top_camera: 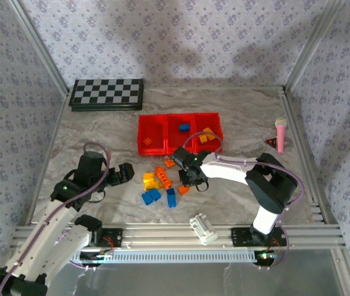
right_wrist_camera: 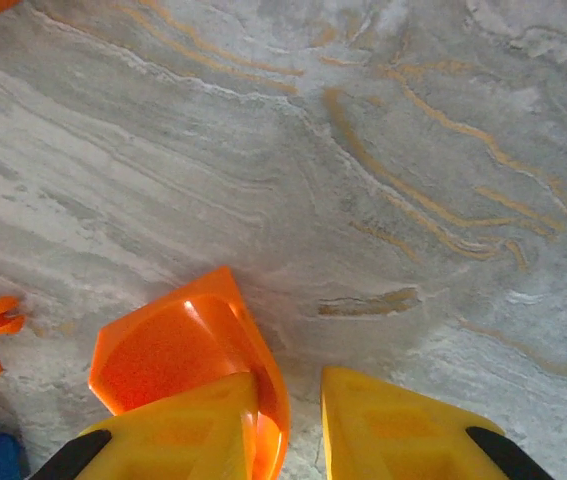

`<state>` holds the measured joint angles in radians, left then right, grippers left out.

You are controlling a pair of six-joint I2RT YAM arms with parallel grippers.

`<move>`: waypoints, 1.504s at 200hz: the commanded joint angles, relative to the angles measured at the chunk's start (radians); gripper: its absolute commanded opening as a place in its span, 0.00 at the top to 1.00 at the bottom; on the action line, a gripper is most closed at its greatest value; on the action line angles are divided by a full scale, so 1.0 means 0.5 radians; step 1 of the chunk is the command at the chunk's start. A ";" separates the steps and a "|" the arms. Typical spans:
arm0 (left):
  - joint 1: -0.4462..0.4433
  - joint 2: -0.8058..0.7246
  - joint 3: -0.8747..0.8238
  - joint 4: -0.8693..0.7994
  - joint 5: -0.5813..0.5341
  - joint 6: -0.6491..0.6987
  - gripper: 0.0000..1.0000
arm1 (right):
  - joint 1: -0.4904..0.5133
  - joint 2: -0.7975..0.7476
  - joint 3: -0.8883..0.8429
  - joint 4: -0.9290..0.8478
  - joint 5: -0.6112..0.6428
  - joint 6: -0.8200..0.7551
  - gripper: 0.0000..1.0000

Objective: Sort the legos into containers by color
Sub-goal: Pick up the lego from the bottom-center of the table.

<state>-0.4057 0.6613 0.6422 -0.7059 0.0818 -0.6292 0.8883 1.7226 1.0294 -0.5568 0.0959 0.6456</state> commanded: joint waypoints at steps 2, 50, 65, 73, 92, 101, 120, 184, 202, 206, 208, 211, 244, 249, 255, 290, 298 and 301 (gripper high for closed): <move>0.008 -0.025 0.010 0.001 -0.013 -0.018 0.00 | -0.012 0.032 0.031 -0.027 -0.068 -0.016 0.74; 0.009 -0.028 0.007 0.004 -0.016 -0.018 0.00 | -0.027 -0.048 0.043 -0.075 -0.120 0.019 0.72; 0.009 -0.028 0.005 0.004 -0.016 -0.019 0.00 | -0.030 -0.066 0.040 -0.067 -0.125 0.032 0.72; 0.008 -0.028 0.004 0.006 -0.016 -0.019 0.00 | -0.031 -0.066 0.040 -0.065 -0.130 0.031 0.72; 0.008 -0.029 0.002 0.004 -0.013 -0.021 0.00 | -0.044 -0.045 0.040 -0.071 -0.146 0.040 0.71; 0.007 -0.030 0.001 0.004 -0.013 -0.019 0.00 | -0.052 -0.034 0.037 -0.060 -0.149 0.041 0.72; 0.008 -0.037 0.001 0.004 -0.013 -0.021 0.00 | -0.057 -0.016 0.028 -0.022 -0.170 0.042 0.72; 0.008 -0.040 -0.005 0.007 -0.019 -0.019 0.00 | -0.086 0.033 0.001 0.064 -0.215 0.040 0.77; 0.008 -0.040 -0.005 0.010 -0.023 -0.018 0.00 | -0.091 0.037 -0.009 0.073 -0.216 0.040 0.78; 0.009 -0.042 -0.006 0.010 -0.024 -0.021 0.00 | -0.091 0.037 -0.012 0.072 -0.216 0.040 0.78; 0.009 -0.041 -0.005 0.010 -0.023 -0.021 0.00 | -0.090 0.037 -0.012 0.072 -0.214 0.040 0.78; 0.008 -0.040 -0.005 0.010 -0.023 -0.021 0.00 | -0.093 0.037 -0.012 0.073 -0.213 0.040 0.78; 0.008 -0.042 -0.005 0.010 -0.026 -0.020 0.00 | -0.095 0.026 -0.016 0.061 -0.196 0.036 0.81; 0.009 -0.043 -0.006 0.010 -0.026 -0.019 0.00 | -0.098 0.022 -0.016 0.058 -0.198 0.034 0.82; 0.008 -0.043 -0.007 0.010 -0.026 -0.021 0.00 | -0.097 0.016 -0.008 0.052 -0.200 0.027 0.84; 0.008 -0.052 -0.016 0.022 -0.031 -0.024 0.00 | -0.101 -0.054 0.029 0.022 -0.214 -0.016 0.92; 0.008 -0.055 -0.017 0.022 -0.032 -0.024 0.00 | -0.103 -0.079 0.042 0.016 -0.222 -0.016 0.93; 0.009 -0.055 -0.016 0.022 -0.032 -0.024 0.00 | -0.102 -0.089 0.047 0.014 -0.222 -0.016 0.94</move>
<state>-0.4057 0.6487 0.6373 -0.7055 0.0811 -0.6334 0.8436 1.7180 1.0313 -0.5163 -0.0059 0.6491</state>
